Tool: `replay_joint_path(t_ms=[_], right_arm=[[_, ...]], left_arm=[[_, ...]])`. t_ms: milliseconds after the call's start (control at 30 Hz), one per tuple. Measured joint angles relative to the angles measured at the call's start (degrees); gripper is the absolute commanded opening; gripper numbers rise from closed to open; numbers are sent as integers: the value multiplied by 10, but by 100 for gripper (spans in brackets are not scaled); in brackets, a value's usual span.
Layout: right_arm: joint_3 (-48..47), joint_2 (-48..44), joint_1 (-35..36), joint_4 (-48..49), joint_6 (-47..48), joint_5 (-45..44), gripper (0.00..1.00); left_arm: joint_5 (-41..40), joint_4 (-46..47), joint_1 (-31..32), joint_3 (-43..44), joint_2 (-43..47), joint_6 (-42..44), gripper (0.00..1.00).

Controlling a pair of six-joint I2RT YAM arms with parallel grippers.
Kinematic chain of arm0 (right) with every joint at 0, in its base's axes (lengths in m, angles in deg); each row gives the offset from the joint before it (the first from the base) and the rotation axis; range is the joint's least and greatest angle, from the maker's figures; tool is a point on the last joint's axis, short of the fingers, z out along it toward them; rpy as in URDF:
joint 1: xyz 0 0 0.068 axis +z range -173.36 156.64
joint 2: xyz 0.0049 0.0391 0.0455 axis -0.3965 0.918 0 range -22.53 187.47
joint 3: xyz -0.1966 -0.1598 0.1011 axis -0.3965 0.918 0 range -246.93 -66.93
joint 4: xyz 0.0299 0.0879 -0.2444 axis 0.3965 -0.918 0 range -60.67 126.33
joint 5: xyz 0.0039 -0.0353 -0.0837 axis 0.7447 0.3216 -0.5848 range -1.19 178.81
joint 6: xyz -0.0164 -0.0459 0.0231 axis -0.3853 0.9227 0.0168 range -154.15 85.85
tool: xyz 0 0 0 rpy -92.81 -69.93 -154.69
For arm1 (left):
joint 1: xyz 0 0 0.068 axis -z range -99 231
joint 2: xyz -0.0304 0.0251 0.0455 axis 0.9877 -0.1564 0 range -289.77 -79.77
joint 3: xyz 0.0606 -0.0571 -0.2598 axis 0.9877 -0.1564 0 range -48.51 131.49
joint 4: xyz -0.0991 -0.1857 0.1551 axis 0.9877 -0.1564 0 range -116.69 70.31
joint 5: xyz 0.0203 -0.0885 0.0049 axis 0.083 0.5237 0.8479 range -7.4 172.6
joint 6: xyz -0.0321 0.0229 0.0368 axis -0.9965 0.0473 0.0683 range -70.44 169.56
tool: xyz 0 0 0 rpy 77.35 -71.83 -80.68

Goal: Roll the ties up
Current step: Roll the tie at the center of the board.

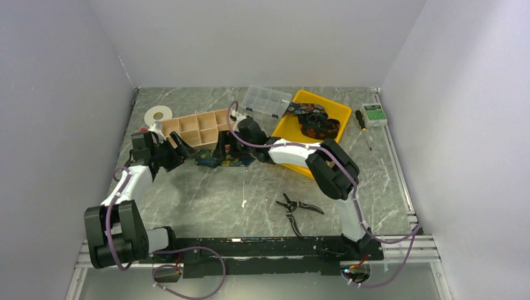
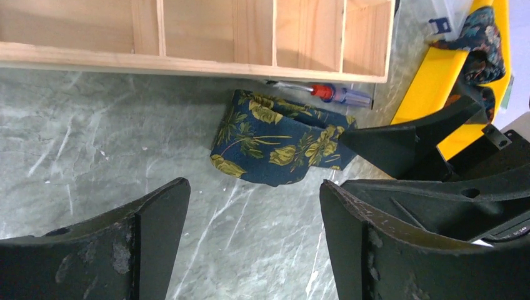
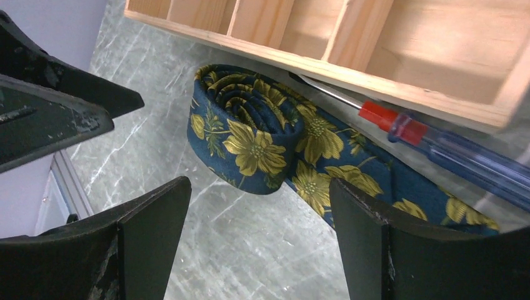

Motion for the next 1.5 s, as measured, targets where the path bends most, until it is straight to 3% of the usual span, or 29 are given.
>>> replay_joint_path(t_ms=[200, 467, 633, 1500], right_arm=[[-43, 42, 11, -11, -18, 5, 84], [-66, 64, 12, -36, -37, -10, 61], [-66, 64, 10, -47, -43, -27, 53], [-50, 65, -17, -70, -40, -37, 47]], left_arm=[[19, -12, 9, 19, -49, 31, 81], [20, -7, 30, 24, -84, 64, 80], [19, 1, 33, 28, -108, 75, 79], [59, 53, 78, 67, -176, 103, 79]])
